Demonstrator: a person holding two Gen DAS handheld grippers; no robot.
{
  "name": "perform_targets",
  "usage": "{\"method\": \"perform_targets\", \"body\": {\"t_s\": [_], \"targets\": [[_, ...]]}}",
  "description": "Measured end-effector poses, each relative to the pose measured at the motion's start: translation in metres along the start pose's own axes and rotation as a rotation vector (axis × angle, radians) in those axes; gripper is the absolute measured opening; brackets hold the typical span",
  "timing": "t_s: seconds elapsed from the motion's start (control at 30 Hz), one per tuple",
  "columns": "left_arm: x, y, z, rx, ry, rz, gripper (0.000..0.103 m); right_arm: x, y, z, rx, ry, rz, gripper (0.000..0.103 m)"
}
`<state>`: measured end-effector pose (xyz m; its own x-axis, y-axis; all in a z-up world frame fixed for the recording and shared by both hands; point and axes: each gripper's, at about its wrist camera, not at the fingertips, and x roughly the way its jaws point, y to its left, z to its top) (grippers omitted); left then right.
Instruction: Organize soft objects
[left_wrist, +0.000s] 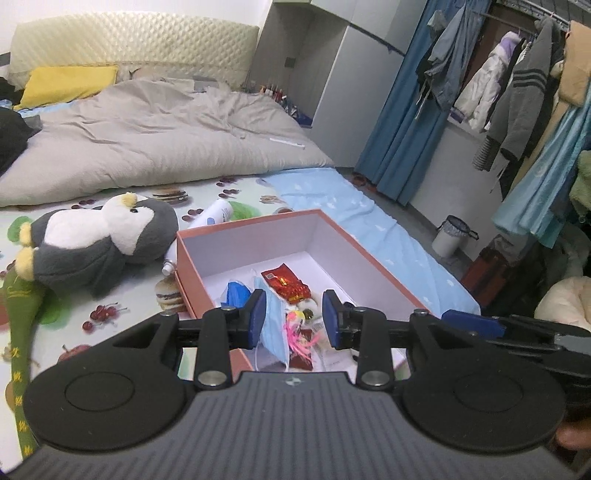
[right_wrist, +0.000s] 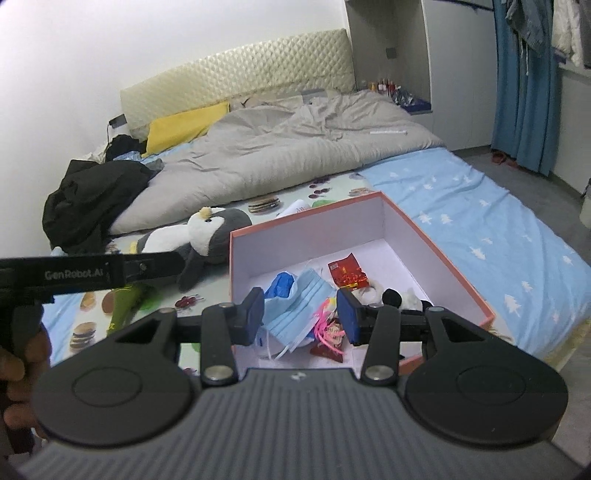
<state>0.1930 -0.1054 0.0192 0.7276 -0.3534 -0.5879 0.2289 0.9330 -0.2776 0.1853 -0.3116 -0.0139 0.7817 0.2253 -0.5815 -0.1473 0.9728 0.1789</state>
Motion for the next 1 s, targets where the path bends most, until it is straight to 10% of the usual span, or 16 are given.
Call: {"method": "perform_targets", "body": {"t_s": [0.87,1.0], "targets": [[-0.082,-0.010,-0.063,0.023,-0.008,0.022,0.048,-0.064,0.024,-0.057,0.020,-0.045,-0.063,0.046],[-0.081,-0.010,-0.063,0.025,-0.006,0.046,0.076,-0.068,0.019,-0.056,0.021,-0.056,-0.081,0.058]]}}
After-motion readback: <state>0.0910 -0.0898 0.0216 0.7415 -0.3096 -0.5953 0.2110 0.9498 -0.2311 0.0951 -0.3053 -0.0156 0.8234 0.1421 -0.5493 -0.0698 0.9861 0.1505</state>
